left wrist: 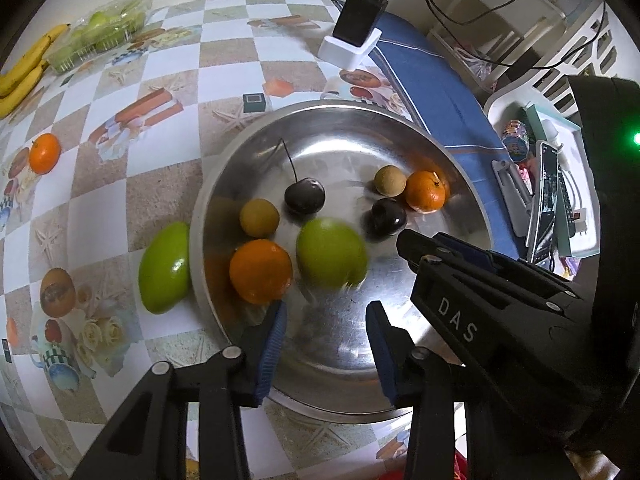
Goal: Organize fruits
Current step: 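Open the left tool to drop the green fruit while the right tool releases the plum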
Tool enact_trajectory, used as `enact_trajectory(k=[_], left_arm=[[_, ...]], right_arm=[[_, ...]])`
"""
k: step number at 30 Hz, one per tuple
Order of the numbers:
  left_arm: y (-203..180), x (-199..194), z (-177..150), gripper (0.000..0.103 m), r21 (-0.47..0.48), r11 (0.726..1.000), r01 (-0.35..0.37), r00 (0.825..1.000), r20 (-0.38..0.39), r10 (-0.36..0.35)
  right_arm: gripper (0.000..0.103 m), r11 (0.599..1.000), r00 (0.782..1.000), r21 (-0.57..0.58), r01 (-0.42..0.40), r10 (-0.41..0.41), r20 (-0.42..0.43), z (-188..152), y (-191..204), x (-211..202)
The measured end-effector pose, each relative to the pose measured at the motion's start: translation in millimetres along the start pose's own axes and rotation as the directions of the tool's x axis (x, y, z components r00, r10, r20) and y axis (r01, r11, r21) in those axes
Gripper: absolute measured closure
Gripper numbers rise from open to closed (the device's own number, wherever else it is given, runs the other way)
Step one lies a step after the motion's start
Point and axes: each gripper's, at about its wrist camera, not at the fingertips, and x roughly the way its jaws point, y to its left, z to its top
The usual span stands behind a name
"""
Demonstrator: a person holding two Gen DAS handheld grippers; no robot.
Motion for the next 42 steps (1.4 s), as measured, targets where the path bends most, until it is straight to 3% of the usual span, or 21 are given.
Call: enact_trajectory(k=[9,13,26,36,42], left_arm=[[6.1,-2.8,-1.4,0.059,-0.025,1.0,-0.009,1.0,-0.002,0.009],[6.8,-4.6,-1.6,0.059,-0.032,0.999,-0.016,1.0,0.002,0.016],[11.6,-23.7,4.0,0.059,-0.056,0.998,-0.031,0.997,0.064,0.034],[53.2,-47.9,9.0,0.059,-0.22,0.971,-0.094,0.979,0.154,0.13],[69.6,-50.3,9.0,0.059,-0.294,0.951,-0.099,0.976,0.157,0.15]], right_arm=[[0.075,1.0,1.0,0.011,0.005,-0.005,-0.013,0.0,-2.9,4.6],[0.058,1.0,1.0,0.02,0.007,-0.007,-0.015,0.2,-4.3,6.0],[0.053,0.997,0.998,0.08,-0.014,0.009,0.063,5.5,-16.3,-13.1],[0.053,0.998,0.994,0.055,-0.043,0.037,0.101,8.8,-7.7,-20.7],[0.053,0.999,0.992,0.017,-0.051,0.048,0.113,9.0,0.7,-22.9]])
